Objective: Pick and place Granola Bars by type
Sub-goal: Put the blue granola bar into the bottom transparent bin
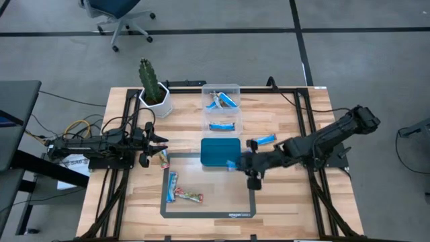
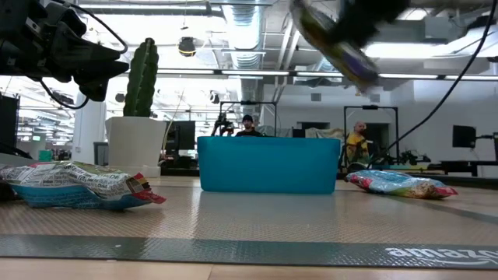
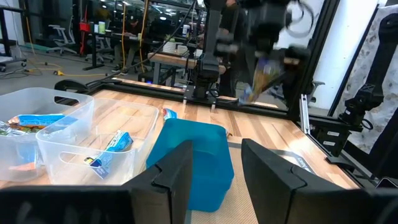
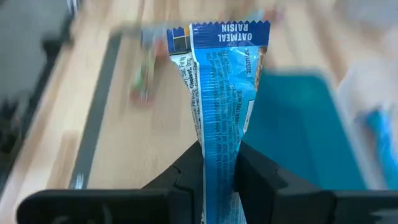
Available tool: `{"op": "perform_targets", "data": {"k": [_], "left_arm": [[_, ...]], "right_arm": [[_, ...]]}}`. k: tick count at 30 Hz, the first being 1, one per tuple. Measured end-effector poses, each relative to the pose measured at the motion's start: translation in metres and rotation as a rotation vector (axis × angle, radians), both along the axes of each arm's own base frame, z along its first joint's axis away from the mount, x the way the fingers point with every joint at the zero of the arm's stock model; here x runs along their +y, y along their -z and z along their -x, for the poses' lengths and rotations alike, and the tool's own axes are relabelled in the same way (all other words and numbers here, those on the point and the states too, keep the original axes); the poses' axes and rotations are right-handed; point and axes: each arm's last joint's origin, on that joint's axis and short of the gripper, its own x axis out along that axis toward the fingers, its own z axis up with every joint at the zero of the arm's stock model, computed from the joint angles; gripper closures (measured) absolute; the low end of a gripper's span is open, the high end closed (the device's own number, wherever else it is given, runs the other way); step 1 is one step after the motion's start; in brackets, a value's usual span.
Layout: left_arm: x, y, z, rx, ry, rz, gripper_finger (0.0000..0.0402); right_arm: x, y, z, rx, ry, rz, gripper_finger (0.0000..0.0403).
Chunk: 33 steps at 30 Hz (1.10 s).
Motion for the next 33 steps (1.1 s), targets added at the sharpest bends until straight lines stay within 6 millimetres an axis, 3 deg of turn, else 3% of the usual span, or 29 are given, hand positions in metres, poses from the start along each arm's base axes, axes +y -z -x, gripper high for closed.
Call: {"op": "perform_targets", "data": {"k": [11, 14, 21, 27, 33], "left_arm": [[0.0, 0.0, 0.0, 0.0, 0.0, 0.0, 0.0272], [0.0, 0.0, 0.0, 0.0, 0.0, 0.0, 0.0272], [0.0, 0.0, 0.0, -0.001, 0.0, 0.0, 0.0272], [0.0, 0.0, 0.0, 0.0, 0.001, 0.0, 0.0272], [0.0, 0.0, 0.0, 0.0, 0.0, 0.0, 0.0272]], "right_arm": [[-0.044, -0.067, -0.034, -0.337, 0.118, 0.017, 0.0332], [-0.058, -0.076, -0.038, -0.36, 0.161, 0.022, 0.0332], [-0.094, -0.063, -0.05, -0.298, 0.259, 0.07, 0.0332], [-0.133, -0.047, -0.08, -0.202, 0.367, 0.088, 0.0332], [-0.171, -0.031, -0.108, 0.01, 0.464, 0.094, 0.0332]]}}
